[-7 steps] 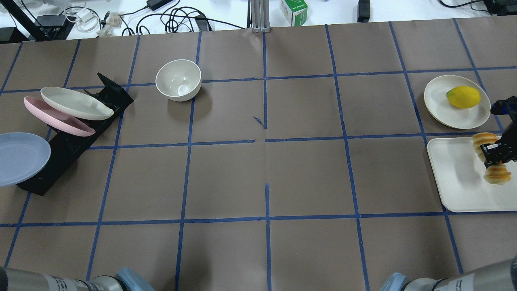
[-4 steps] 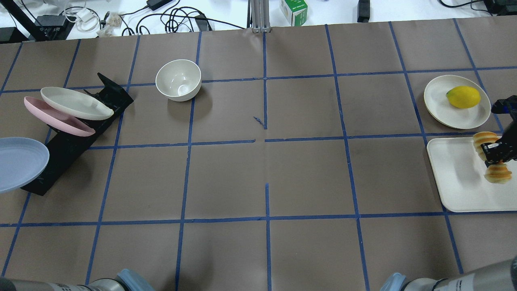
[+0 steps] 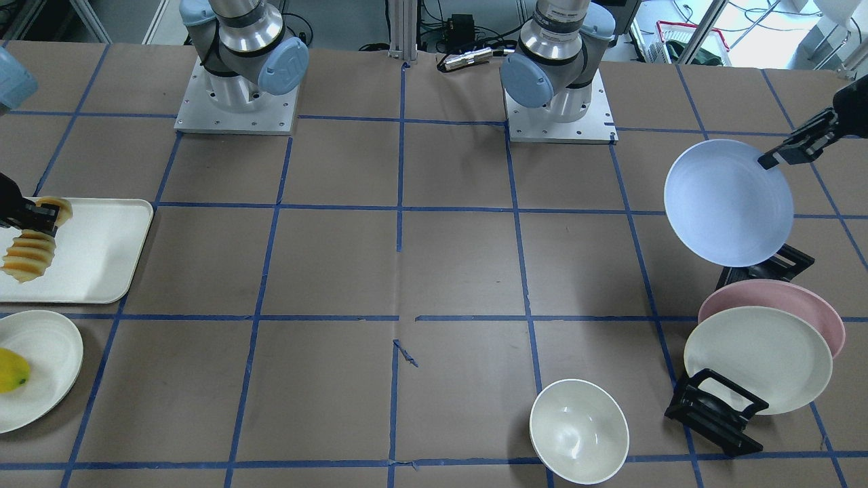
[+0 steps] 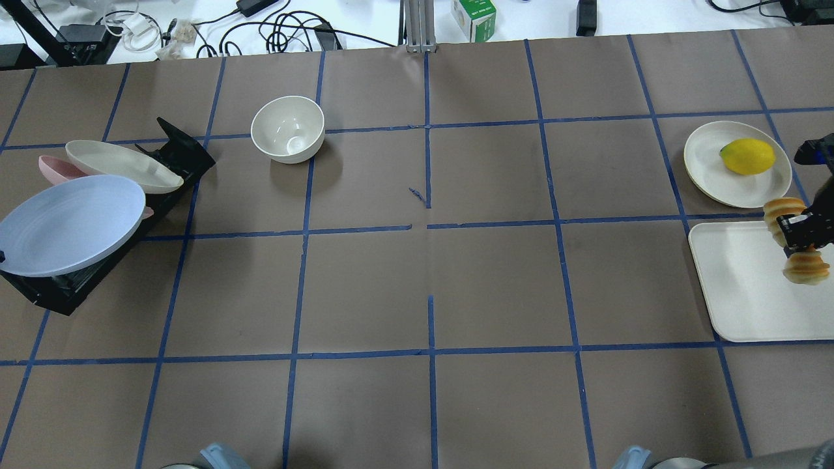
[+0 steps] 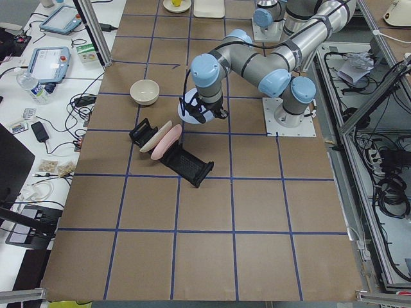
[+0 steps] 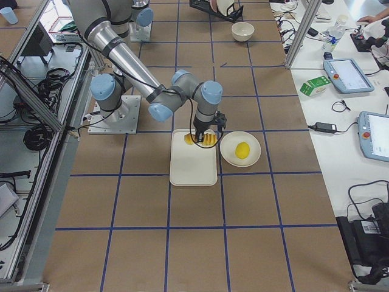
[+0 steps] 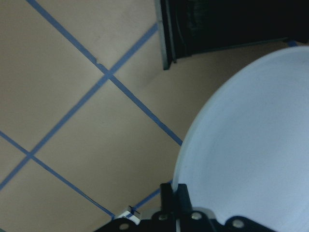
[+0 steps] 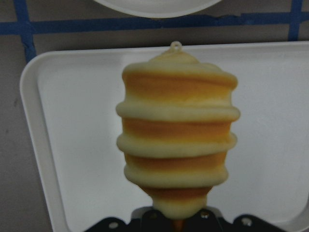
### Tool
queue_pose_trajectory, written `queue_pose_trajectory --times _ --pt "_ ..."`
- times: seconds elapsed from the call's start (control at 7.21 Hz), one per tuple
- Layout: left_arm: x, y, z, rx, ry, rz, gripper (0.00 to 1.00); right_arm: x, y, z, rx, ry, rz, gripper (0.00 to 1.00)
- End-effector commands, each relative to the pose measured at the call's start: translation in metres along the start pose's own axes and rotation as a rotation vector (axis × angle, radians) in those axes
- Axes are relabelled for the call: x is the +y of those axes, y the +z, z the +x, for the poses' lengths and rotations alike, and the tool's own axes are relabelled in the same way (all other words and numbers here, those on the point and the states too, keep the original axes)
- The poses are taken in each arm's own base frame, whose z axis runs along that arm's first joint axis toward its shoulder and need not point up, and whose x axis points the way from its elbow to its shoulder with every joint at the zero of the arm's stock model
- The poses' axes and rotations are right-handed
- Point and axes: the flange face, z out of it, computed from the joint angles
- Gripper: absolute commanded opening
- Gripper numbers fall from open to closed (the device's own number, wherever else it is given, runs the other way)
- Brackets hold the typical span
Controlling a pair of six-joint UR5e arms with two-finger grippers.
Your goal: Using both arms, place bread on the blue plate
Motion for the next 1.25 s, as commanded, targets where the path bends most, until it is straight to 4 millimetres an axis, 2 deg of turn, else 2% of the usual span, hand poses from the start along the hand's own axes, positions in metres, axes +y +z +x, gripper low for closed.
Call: queue_pose_trajectory --times 0.0,0.14,0.28,0.42,0.55,0.69,0.83,0.97,1.11 --pt "0.064 -0.002 0.122 0.02 0.054 0.051 0.0 0.0 -0.033 -0.01 -0.031 0.013 -0.026 0.0" --pt "0.101 0.012 0.182 0.016 0.015 0.098 0.0 -0.005 -0.048 -0.023 -0.046 0.039 -0.027 0.0" --pt "0.133 0.033 0.235 0.033 -0.05 0.14 0.0 -0.016 -0.062 -0.05 -0.039 0.036 -0.005 0.0" --pt "0.162 0.071 0.274 0.049 -0.073 0.16 0.0 -0.031 -0.085 -0.081 -0.059 0.012 0.051 0.0" --pt "0.183 0.125 0.303 0.107 -0.097 0.203 0.0 -0.038 -0.105 -0.09 -0.069 0.026 0.043 0.0" --pt "0.194 0.184 0.318 0.19 -0.142 0.218 0.0 -0.042 -0.12 -0.091 -0.099 0.035 0.058 0.0" --pt "0.204 0.234 0.324 0.223 -0.118 0.185 0.0 -0.047 -0.12 -0.092 -0.104 0.032 0.058 0.0" --pt "0.214 0.269 0.327 0.195 -0.093 0.156 0.0 -0.057 -0.103 -0.092 -0.114 0.035 0.029 0.0" --pt "0.217 0.29 0.333 0.167 -0.079 0.142 0.0 -0.066 -0.11 -0.097 -0.11 0.031 0.039 0.0"
